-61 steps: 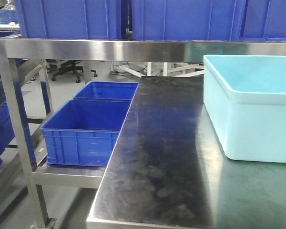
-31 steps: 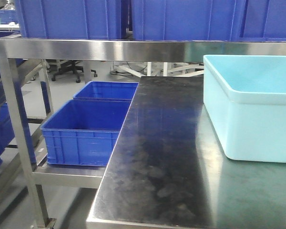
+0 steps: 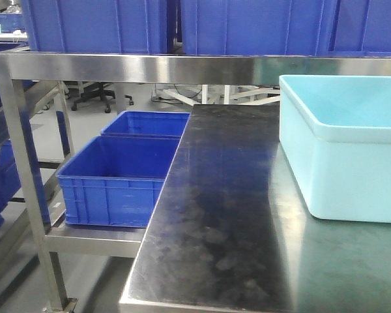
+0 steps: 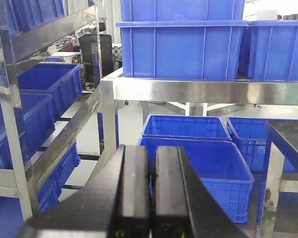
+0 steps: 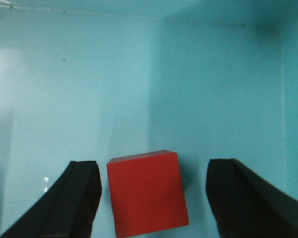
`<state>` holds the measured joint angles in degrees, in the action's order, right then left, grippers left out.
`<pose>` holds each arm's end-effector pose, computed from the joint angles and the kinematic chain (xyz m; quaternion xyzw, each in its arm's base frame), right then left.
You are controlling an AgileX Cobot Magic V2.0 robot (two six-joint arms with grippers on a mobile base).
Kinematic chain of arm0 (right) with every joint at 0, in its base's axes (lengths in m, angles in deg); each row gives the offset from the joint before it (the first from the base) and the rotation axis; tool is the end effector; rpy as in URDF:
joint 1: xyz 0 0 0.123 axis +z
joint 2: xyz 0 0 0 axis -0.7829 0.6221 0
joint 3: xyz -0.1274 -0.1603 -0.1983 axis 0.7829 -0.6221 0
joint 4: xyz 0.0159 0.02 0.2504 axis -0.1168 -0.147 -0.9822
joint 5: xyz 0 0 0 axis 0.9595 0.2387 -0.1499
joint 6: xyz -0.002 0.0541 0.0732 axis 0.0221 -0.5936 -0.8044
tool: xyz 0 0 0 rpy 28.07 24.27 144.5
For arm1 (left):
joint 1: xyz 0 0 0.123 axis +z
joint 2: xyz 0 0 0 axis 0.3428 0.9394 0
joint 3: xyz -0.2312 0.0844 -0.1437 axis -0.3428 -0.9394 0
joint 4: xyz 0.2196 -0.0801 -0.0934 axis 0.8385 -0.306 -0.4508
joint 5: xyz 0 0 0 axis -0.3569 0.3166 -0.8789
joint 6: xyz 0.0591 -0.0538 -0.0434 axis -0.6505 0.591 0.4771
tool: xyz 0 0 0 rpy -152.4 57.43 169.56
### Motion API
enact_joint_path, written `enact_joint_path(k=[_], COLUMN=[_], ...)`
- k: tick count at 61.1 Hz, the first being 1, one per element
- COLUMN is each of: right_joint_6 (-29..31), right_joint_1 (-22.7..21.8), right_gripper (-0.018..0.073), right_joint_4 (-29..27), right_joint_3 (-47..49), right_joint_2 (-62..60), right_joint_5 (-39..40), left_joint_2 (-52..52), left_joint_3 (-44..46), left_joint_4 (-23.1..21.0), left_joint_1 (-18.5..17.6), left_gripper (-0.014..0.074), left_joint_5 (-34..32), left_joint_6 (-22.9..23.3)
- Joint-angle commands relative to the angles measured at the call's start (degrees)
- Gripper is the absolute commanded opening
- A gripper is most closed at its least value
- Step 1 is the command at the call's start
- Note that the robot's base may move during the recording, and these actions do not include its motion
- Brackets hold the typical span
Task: Pick red cube and place on left shelf
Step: 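Lower the open right gripper around the red cube and close it, then lift the red cube up out of the tub with the right gripper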
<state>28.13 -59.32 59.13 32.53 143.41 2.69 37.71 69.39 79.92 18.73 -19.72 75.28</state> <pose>0.3158 -0.0476 0.2141 0.0545 0.9591 -0.0467 0.2738 0.0560 -0.0012 0.2108 -0.0007 0.6763 -0.0177 0.7364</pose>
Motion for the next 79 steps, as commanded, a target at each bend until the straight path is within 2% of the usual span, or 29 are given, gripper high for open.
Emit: enact_joint_path(k=[1, 38, 43, 48, 51, 58, 66, 79], right_joint_6=[0.1, 0.1, 0.1, 0.1, 0.1, 0.1, 0.1, 0.1], right_joint_1=[-0.2, -0.2, -0.2, -0.2, -0.2, 0.6, 2.1, 6.7], right_gripper=[0.056, 0.0558, 0.0478, 0.034, 0.0225, 0.0052, 0.0056, 0.0056], right_joint_4=[-0.2, -0.3, -0.3, -0.3, -0.3, -0.4, -0.8, -7.2], right_joint_3=[2.2, 2.2, 2.2, 2.2, 2.2, 2.2, 2.2, 2.2], right_joint_2=[-1.8, 1.2, 1.2, 1.2, 1.0, -0.9, -5.2, -15.8], right_joint_5=[3.0, 3.1, 3.1, 3.1, 3.0, 3.2, 5.0, 8.5], left_joint_2=[-0.8, -0.8, -0.8, -0.8, -0.8, -0.8, -0.8, -0.8], left_joint_3=[-1.4, -1.4, -1.4, -1.4, -1.4, -1.4, -1.4, -1.4], left_joint_4=[0.0, 0.0, 0.0, 0.0, 0.0, 0.0, 0.0, 0.0], left_joint_1=[0.1, 0.1, 0.1, 0.1, 0.1, 0.1, 0.1, 0.1], left_gripper=[0.0102, 0.0102, 0.0102, 0.0102, 0.0102, 0.0102, 0.0102, 0.0102], left_joint_5=[-5.0, -5.0, -5.0, -5.0, -5.0, -5.0, -5.0, -5.0], left_joint_6=[0.0, 0.0, 0.0, 0.0, 0.0, 0.0, 0.0, 0.0])
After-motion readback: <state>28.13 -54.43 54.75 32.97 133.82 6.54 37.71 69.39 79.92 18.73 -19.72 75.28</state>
